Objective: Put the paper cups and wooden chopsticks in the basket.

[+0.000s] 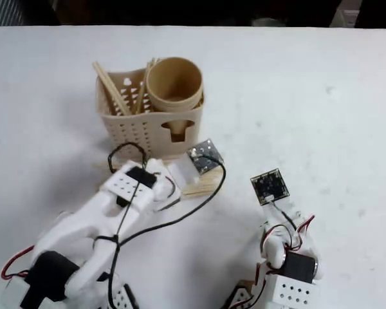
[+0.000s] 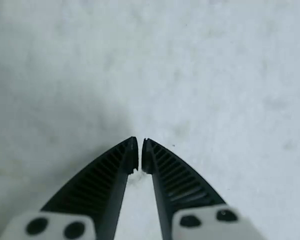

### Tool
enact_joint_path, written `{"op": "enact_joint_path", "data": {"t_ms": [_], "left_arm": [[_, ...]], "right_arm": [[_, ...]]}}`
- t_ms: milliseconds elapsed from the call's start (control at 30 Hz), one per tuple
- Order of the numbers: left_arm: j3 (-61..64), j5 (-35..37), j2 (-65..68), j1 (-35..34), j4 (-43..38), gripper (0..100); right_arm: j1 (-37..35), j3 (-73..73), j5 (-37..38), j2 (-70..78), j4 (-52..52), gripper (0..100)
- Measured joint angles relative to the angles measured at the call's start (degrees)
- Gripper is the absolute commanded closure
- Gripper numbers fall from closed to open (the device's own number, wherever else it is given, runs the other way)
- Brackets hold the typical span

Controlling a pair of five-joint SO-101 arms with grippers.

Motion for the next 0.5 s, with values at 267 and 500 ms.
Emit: {"op": "enact_joint_path", "data": {"t_ms": [267, 500], "left_arm": [[-0.09, 0.0, 0.0, -0.79, -0.09, 86], [-0.09, 0.0, 0.62, -0.79, -0.09, 86]], "right_arm": [[0.0, 0.0, 0.0, 0.0, 0.0, 96.6], [0.0, 0.0, 0.0, 0.0, 0.0, 96.6]]}}
